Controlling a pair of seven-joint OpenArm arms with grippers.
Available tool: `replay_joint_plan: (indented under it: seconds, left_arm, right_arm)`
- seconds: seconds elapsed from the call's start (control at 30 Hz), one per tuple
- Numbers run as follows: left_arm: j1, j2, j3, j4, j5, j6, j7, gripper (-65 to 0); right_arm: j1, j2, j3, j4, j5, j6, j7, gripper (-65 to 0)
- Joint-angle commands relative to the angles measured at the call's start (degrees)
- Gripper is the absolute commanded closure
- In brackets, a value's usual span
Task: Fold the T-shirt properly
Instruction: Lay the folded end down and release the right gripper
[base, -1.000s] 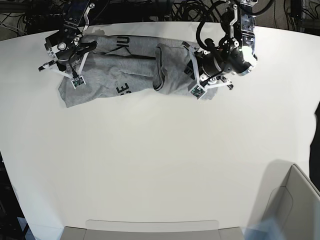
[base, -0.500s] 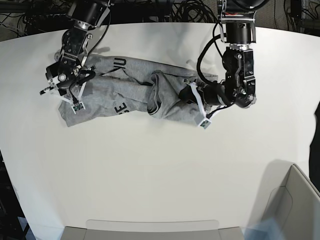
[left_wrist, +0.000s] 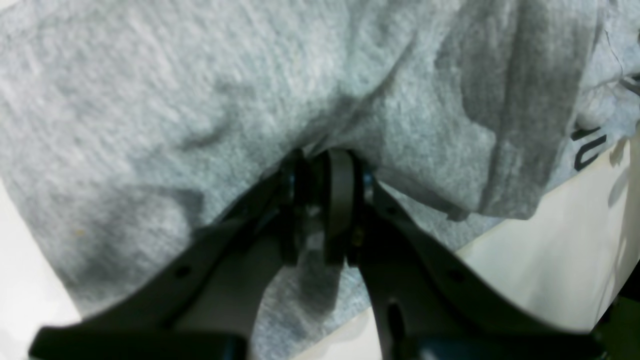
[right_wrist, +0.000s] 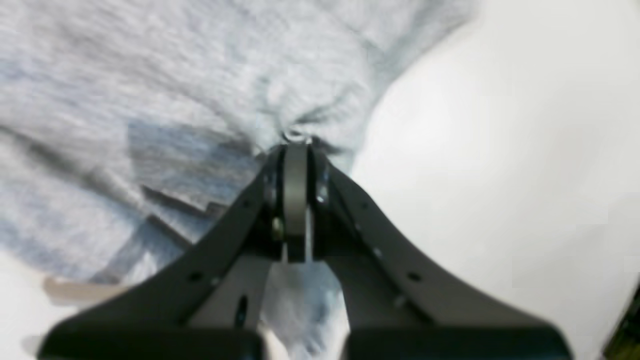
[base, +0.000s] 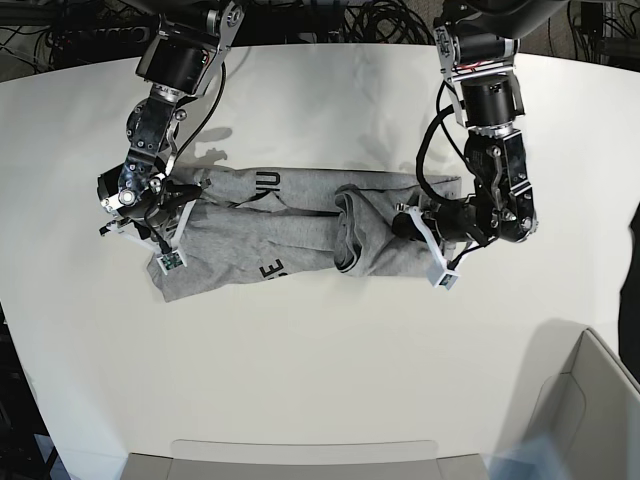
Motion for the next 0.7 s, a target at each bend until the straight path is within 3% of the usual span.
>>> replay_joint_plan:
  seconds: [0.0,0.1,0.23,0.3,0.47,0.67]
  left_arm:
    - [-0.2,-0.7,-0.1,0.0,4.6,1.2,2.8,-9.2]
    - [-0.2,-0.7,-0.1,0.0,4.6,1.2,2.8,-9.5]
    - [-0.1,-0.7,-0.1,0.0,4.6,1.2,2.8,-9.5]
    - [0.0,-0.7,-0.1,0.0,4.6,1.2,2.8,-9.5]
    - [0.3,-0.7,-0.1,0.0,4.6,1.2,2.8,-9.5]
    - [0.5,-0.7,-0.1,0.0,4.6,1.2,2.8,-9.5]
  right_arm:
    - [1.7,0.2,-0.2,3.9,0.2,0.9,1.1,0.0]
    - [1.3,-0.6,0.2,11.3,0.2,0.9,1.0,-0.2]
    - [1.7,-0.6,0.3,20.7,0.4,0.9,-5.3,-16.1]
    - [2.4,-0.4,0.5,23.5,2.5,0.9,-9.8,-20.4]
    - [6.1,0.6,10.6,25.1,11.3,0.9,-21.4,-21.0]
    - [6.5,5.7,15.5,15.3,22.8,0.9,-24.6,-21.1]
